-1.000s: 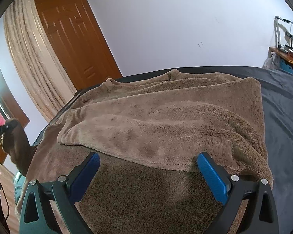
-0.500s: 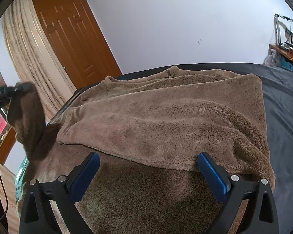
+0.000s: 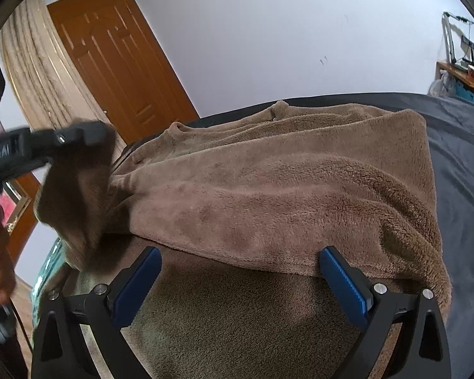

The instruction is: Fold clothes

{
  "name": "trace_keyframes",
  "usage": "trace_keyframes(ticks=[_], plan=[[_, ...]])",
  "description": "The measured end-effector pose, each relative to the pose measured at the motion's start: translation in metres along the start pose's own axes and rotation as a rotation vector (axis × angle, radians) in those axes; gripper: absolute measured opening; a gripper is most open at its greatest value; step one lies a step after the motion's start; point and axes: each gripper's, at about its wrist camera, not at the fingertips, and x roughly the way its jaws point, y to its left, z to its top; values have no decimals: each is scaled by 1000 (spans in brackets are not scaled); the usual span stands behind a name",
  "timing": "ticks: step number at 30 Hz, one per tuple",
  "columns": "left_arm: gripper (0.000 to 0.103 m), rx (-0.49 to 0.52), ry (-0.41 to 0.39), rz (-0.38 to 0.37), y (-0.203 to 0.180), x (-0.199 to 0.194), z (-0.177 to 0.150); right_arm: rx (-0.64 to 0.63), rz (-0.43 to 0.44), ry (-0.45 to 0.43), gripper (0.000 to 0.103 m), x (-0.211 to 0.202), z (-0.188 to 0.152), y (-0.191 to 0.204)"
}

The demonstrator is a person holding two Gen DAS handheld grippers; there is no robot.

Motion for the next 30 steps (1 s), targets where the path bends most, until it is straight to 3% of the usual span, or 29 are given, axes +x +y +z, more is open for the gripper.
trace_keyframes(ticks=[6, 8, 10, 12, 16, 19, 25, 27, 30], plan=[[21, 41, 58, -108, -26, 20, -8, -4, 0, -2, 102, -1, -1, 2], [34, 18, 77, -141, -24, 25, -7, -8, -2, -1, 102, -1, -1, 2], [65, -31, 78, -172, -13, 24, -4, -12, -3, 0, 102, -2, -1, 3], [80, -80, 63, -200, 0, 19, -2, -11, 0, 0, 102, -2, -1, 3], [81, -146, 30, -211, 26, 3, -1, -7, 17, -2, 102, -3, -1, 3], [81, -196, 26, -195, 49, -10, -14, 2, 85, -8, 102, -7, 0, 2], [82, -376, 61, -230, 104, -15, -56, 103, 475, 87, 102, -3, 0, 1], [82, -408, 66, -232, 116, -15, -69, 120, 490, 112, 102, 1, -3, 3], [82, -428, 67, -236, 127, -16, -84, 117, 444, 129, 102, 7, -6, 6]])
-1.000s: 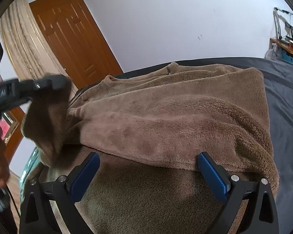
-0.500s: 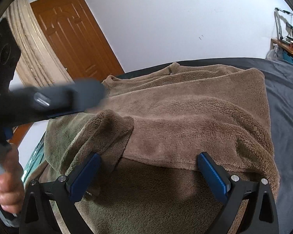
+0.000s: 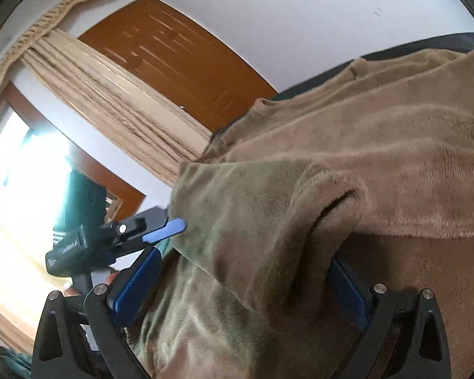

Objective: Fold clothes
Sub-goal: 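Fold the held fleece side over the body with the left gripper toward the right gripper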

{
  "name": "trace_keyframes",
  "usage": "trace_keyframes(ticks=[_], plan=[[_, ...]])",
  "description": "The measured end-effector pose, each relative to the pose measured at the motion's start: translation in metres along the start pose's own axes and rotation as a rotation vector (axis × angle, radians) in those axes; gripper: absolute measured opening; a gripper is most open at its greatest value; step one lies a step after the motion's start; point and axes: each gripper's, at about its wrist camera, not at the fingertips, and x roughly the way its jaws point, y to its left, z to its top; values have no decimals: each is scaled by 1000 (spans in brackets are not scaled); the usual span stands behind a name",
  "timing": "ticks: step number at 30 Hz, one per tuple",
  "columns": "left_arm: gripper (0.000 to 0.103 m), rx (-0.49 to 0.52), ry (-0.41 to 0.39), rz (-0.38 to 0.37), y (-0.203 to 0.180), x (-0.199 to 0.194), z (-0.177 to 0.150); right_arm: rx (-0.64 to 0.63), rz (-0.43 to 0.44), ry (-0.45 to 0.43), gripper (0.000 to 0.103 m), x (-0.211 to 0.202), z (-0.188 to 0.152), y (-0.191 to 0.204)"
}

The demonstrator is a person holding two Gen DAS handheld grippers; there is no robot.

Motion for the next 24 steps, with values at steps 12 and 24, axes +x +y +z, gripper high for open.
trace_keyframes(ticks=[12, 24], plan=[[82, -48, -56, 17, 50, -18, -11, -124, -336, -119, 95, -13, -5, 14], [82, -31, -84, -5, 67, -5, -9, -34, -424, -107, 82, -2, 5, -7]])
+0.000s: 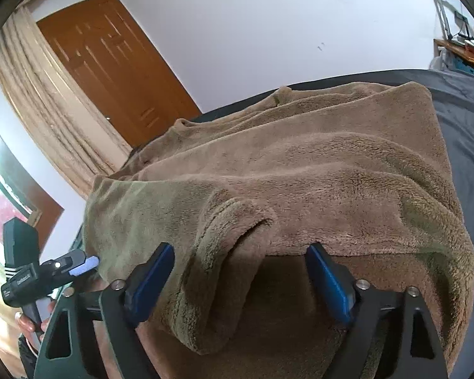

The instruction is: Fold clothes

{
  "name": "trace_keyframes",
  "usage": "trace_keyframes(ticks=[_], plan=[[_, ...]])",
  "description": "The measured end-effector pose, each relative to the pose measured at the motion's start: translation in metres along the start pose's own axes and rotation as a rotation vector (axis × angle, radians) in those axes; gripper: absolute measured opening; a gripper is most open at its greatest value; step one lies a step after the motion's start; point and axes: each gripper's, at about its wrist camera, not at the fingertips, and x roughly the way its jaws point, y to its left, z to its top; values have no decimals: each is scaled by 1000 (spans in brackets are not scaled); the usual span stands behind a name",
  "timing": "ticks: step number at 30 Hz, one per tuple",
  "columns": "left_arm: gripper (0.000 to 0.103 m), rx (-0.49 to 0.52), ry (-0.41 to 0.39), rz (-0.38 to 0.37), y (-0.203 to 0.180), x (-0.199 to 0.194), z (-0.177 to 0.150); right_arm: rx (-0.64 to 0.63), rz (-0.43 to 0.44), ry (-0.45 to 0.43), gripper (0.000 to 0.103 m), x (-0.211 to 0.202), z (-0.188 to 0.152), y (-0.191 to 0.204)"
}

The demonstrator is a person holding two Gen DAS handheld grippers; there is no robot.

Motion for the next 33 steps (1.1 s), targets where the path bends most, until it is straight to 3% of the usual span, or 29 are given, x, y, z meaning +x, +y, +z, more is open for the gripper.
trace_keyframes(ticks=[3, 7, 14, 18, 24, 30, 33], plan=[[82, -6, -4, -14, 3, 2, -1, 0, -27, 13, 79, 4, 4, 4], [82, -15, -13, -36, 5, 1, -1, 77, 6, 34, 76, 13, 13, 1], [82, -40, -20, -54, 11, -2, -1, 69, -40, 102, 36, 14, 4, 13], [82, -66, -19, -65, 11, -1, 0, 12, -72, 112, 23, 11, -2, 32], [82, -105, -8, -67, 20, -9, 6, -148, -124, 19, 18, -7, 15, 82], [82, -130, -29, -69, 31, -18, 11, -261, -133, -115, 17, -26, 79, 121], [82, -125, -55, -25, 35, -21, 11, -271, -160, -184, 17, -33, 106, 126]])
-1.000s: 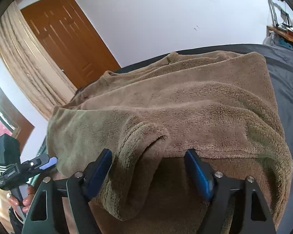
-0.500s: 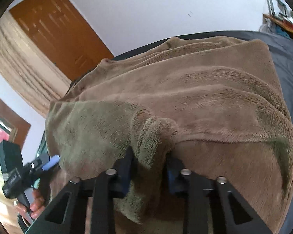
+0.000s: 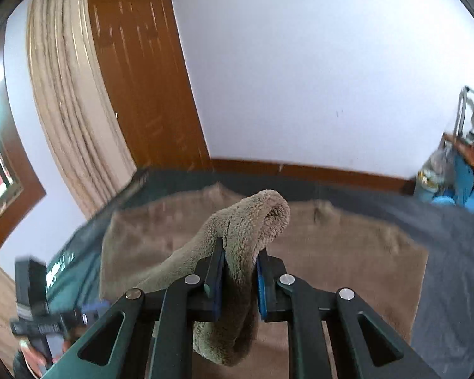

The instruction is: Fold clothes

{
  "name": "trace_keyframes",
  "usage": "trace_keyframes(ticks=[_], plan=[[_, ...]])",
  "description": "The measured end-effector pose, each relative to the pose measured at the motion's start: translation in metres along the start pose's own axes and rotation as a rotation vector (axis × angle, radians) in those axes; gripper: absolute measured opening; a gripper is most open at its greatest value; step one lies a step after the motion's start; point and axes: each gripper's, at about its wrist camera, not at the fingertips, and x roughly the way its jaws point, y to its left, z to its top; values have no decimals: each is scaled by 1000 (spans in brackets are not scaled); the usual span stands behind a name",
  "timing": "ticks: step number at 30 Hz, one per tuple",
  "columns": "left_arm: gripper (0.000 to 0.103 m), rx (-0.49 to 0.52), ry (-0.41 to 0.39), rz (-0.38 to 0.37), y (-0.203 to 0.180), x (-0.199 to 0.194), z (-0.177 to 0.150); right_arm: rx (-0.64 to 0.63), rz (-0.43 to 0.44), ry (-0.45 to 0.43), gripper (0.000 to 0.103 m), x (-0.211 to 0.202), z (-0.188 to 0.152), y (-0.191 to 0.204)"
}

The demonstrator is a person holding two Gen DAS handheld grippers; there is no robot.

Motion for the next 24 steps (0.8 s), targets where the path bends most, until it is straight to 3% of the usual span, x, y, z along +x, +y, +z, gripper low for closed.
trace_keyframes(ticks=[3, 7, 10, 14, 16, 19, 24], plan=[[82, -2, -24, 41, 5, -3, 1, 33, -61, -62, 16, -6, 14, -17], [82, -15, -32, 62, 9, 1, 3, 152, -177, -87, 16, -12, 5, -70], [82, 0, -44, 104, 6, 7, 4, 236, -268, -20, 16, 2, -17, -113], [82, -30, -77, 152, 19, 3, 5, 327, -322, 116, 16, 23, -64, -157], [81, -53, -104, 257, 27, 0, 7, 357, -329, 157, 16, 32, -85, -171], [82, -67, -127, 291, 33, -5, 10, 352, -330, 181, 16, 45, -103, -179], [82, -39, -120, 331, 24, -5, 7, 242, -357, 178, 17, 53, -103, -168]])
